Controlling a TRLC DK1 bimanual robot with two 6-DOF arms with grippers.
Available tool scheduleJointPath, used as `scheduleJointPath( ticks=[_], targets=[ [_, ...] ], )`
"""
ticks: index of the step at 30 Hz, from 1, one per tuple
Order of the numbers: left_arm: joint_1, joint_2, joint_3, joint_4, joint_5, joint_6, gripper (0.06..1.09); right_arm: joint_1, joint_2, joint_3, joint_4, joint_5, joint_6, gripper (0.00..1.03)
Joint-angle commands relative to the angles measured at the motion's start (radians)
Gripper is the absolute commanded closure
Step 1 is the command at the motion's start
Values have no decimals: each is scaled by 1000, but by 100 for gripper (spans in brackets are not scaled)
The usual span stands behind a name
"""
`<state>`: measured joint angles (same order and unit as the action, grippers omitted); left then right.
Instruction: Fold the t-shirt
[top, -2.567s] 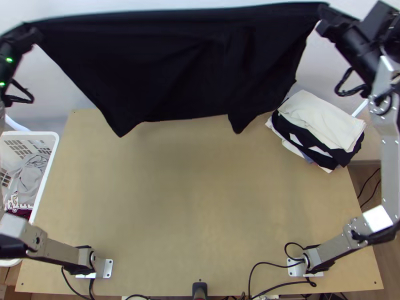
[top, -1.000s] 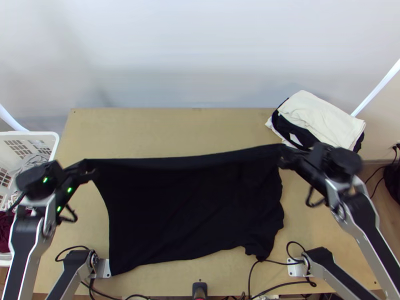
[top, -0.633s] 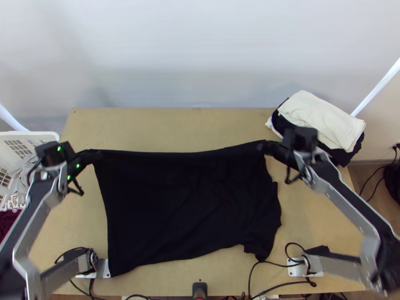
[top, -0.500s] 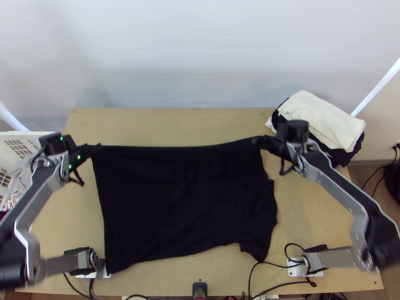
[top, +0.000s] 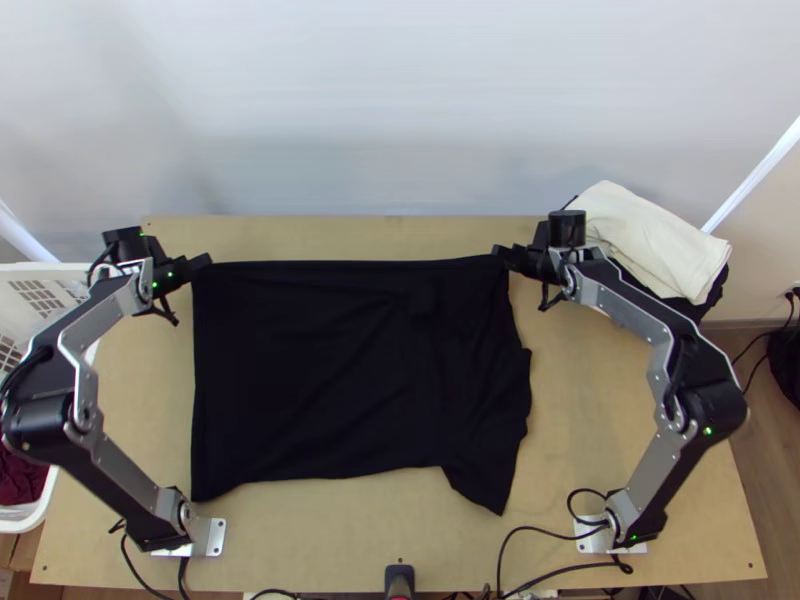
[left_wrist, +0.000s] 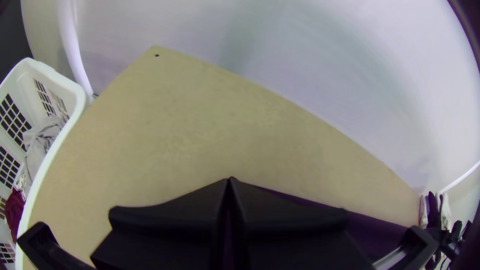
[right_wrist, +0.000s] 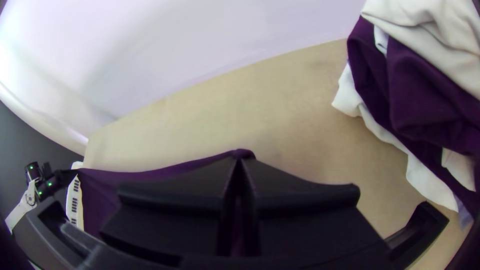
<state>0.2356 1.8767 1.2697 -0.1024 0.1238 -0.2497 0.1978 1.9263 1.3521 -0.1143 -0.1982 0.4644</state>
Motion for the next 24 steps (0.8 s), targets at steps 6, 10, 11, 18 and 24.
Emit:
scheduleJointPath(
  ticks=[6,10,11,18,24],
  targets=[
    [-1,176,237,-2,-23,13,105,-21,134,213,-36,16,13,100],
    [-10,245,356,-60,-29,12,105,-21,197,309,-70,16,20,100],
    [-12,262,385,-76,-29,12,105,-21,211,332,-79,16,31,100],
    [-25,338,545,-224,-27,-14,105,-21,312,521,-239,16,51,100],
    [-27,334,599,-441,17,-13,105,-28,338,604,-387,11,72,100]
  ],
)
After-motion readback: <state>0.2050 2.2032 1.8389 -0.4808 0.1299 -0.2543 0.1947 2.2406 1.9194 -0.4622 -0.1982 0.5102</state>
